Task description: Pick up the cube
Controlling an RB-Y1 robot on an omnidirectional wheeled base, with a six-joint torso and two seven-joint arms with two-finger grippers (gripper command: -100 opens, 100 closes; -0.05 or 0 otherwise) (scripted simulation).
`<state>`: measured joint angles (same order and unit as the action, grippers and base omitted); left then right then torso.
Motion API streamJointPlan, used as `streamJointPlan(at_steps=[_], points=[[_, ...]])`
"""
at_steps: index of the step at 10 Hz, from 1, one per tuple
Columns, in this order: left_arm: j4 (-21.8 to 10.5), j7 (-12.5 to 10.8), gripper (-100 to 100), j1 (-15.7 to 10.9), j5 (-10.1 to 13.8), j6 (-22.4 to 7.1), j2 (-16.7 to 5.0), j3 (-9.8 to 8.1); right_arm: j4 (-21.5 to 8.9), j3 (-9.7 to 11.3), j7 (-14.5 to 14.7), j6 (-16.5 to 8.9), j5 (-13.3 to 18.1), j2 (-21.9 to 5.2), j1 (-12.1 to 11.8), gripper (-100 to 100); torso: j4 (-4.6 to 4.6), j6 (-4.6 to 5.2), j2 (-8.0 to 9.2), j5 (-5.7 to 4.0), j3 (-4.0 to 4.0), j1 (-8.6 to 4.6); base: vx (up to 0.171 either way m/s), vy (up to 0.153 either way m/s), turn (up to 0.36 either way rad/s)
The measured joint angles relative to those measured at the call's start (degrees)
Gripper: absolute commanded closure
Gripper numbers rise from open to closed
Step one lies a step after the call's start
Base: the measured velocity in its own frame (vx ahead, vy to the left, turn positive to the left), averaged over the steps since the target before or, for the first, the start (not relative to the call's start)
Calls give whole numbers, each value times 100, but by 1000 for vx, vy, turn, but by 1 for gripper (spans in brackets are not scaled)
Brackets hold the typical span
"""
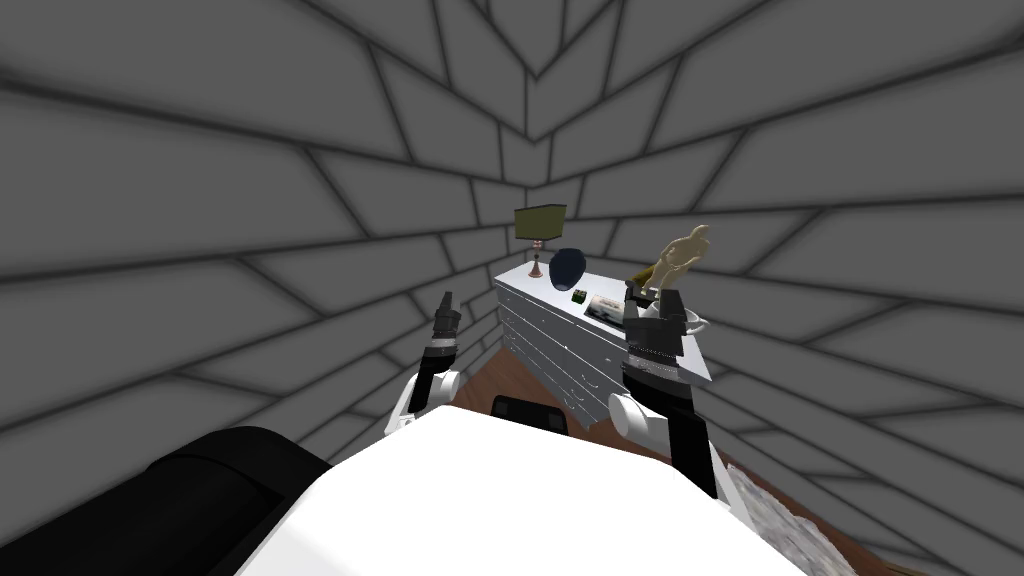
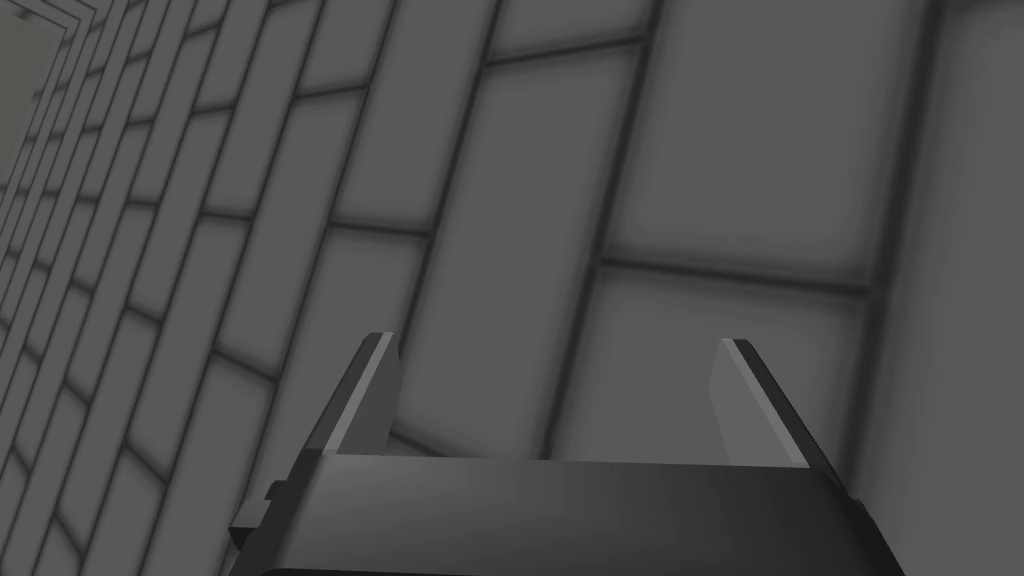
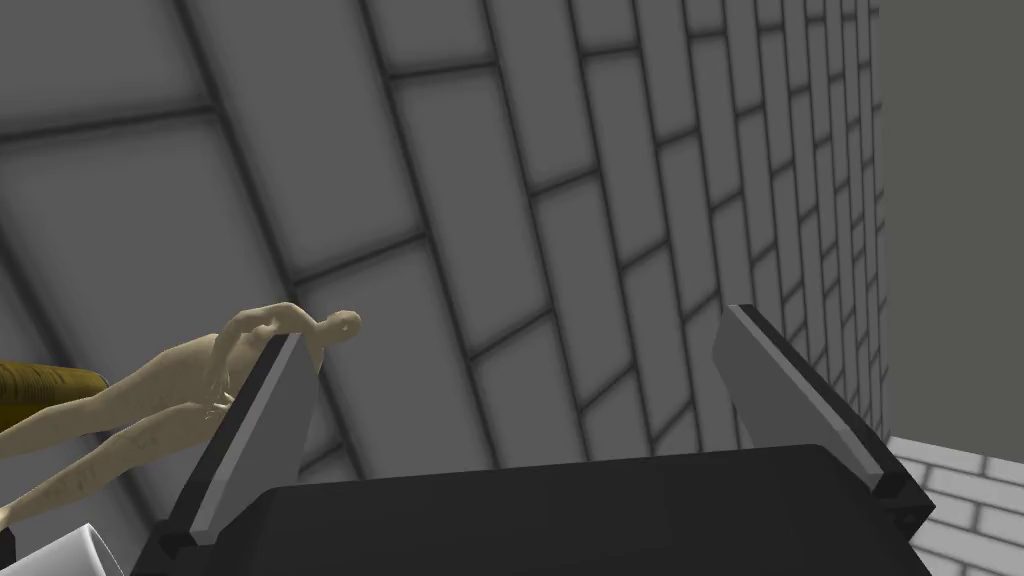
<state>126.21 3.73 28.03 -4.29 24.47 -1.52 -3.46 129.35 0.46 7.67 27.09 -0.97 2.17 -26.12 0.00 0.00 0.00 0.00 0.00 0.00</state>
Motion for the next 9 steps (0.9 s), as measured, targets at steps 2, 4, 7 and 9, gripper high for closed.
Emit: streamJointPlan(at_steps=[2, 4, 7, 9], points=[[0, 0, 0, 0, 0, 0, 0, 0, -79, -15, -26, -19, 4, -324, 13, -100, 2, 1, 12, -1, 6, -5, -43, -6, -49], [0, 0, 0, -1, 0, 0, 0, 0, -172, 6, -45, -38, 28, -641, 2, -100, 4, 0, 16, -1, 9, -4, -35, -3, -25], [0, 0, 0, 0, 0, 0, 0, 0, -361, 7, -81, -31, 54, -1115, 13, -100, 3, 1, 15, -1, 8, -2, -34, 2, -27], [0, 0, 0, 0, 0, 0, 0, 0, -459, 8, -107, -72, 74, -1431, 33, -100, 3, 0, 15, 0, 9, 1, -36, 10, -32]])
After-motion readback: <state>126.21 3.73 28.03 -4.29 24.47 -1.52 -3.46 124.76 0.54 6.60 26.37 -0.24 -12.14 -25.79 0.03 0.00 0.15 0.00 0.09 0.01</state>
